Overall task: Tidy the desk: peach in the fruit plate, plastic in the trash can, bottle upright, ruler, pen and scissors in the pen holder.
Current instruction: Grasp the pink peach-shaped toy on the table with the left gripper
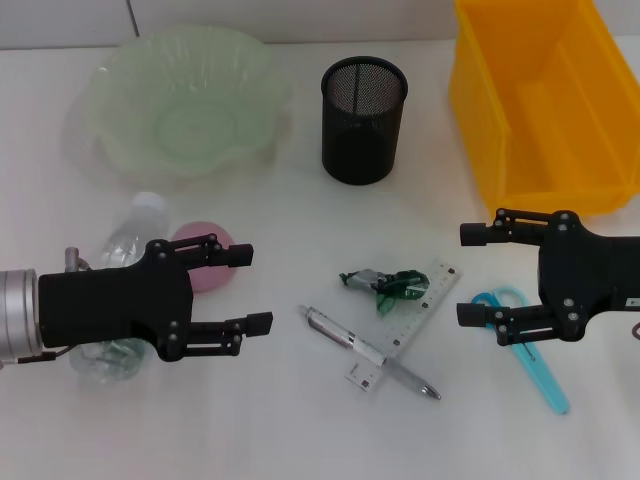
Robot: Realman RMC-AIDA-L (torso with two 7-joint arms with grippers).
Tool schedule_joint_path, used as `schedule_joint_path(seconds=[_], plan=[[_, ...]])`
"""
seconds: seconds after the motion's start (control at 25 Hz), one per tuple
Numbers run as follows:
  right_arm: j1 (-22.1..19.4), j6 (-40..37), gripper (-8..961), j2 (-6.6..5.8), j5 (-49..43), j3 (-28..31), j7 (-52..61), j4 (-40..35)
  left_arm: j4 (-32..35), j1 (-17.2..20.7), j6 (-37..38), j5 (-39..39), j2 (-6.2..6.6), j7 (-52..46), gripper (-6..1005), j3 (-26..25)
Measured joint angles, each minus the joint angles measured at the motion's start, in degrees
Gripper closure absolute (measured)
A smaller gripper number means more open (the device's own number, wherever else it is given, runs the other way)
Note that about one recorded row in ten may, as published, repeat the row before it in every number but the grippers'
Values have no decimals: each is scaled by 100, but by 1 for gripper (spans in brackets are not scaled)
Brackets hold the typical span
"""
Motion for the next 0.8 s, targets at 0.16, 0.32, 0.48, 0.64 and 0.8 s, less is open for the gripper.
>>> schedule_joint_path(seconds=[0.16, 0.32, 0.48, 0.64, 0.8], plan=[[7, 1, 113, -2, 2, 1, -2, -3, -23, 0, 7, -10, 1, -23, 207, -17], [28, 43, 113, -4, 3, 0, -6, 40, -48, 26, 23, -101, -1, -46, 209, -143], [32, 50, 113, 5, 4, 1, -12, 47, -35, 48, -11, -140, 1, -21, 211, -145], [33, 50, 113, 8, 4, 19, -14, 48, -53, 60, -9, -163, -12, 51, 213, -149], [33, 59, 114, 10, 4, 8, -14, 53, -69, 49, -19, -178, -6, -49, 215, -149]])
